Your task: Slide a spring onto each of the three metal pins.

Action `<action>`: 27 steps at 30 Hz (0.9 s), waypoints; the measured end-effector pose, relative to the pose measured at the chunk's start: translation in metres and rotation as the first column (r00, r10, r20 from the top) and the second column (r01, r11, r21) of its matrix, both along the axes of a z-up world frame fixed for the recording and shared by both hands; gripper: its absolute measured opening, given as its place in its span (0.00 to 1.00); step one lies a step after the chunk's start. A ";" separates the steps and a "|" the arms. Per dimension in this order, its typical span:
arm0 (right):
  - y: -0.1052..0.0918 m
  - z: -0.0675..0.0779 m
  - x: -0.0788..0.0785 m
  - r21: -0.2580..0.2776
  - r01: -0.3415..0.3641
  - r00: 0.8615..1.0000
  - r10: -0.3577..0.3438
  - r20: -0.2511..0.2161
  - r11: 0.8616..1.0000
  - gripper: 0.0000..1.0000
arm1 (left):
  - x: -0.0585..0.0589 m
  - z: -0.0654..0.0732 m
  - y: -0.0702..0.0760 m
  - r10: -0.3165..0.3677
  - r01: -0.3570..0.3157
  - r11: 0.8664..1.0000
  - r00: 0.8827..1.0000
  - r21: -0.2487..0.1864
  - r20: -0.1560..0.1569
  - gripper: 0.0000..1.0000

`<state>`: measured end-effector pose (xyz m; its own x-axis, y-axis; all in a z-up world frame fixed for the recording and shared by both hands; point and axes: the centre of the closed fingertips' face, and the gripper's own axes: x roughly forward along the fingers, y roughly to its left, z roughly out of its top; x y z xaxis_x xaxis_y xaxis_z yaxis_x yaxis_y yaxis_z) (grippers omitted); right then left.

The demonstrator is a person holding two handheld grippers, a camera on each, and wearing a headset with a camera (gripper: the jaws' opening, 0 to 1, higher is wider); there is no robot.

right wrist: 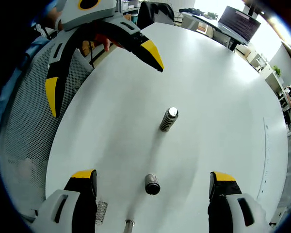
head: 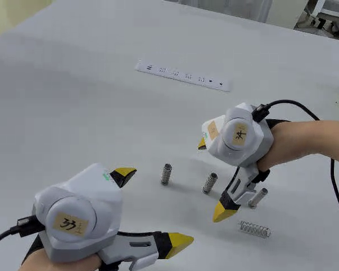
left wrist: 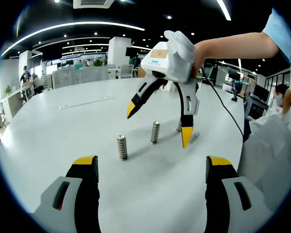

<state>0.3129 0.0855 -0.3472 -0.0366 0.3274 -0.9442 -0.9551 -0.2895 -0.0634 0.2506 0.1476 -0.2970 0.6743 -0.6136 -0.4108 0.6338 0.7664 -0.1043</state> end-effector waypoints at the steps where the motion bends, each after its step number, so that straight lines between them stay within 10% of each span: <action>1: 0.000 0.001 -0.001 0.010 0.008 1.000 -0.008 -0.001 1.000 0.99 | 0.000 0.000 0.000 -0.001 0.001 1.000 1.000 0.002 0.000 0.90; 15: -0.010 0.017 -0.005 0.124 0.106 0.994 -0.106 -0.008 0.987 0.97 | 0.002 0.004 0.005 -0.025 0.025 0.999 1.000 0.030 0.014 0.90; 27: -0.031 0.028 -0.009 0.221 0.235 0.972 -0.230 -0.048 0.947 0.98 | 0.004 0.003 0.002 -0.064 0.063 0.997 0.998 0.051 0.012 0.90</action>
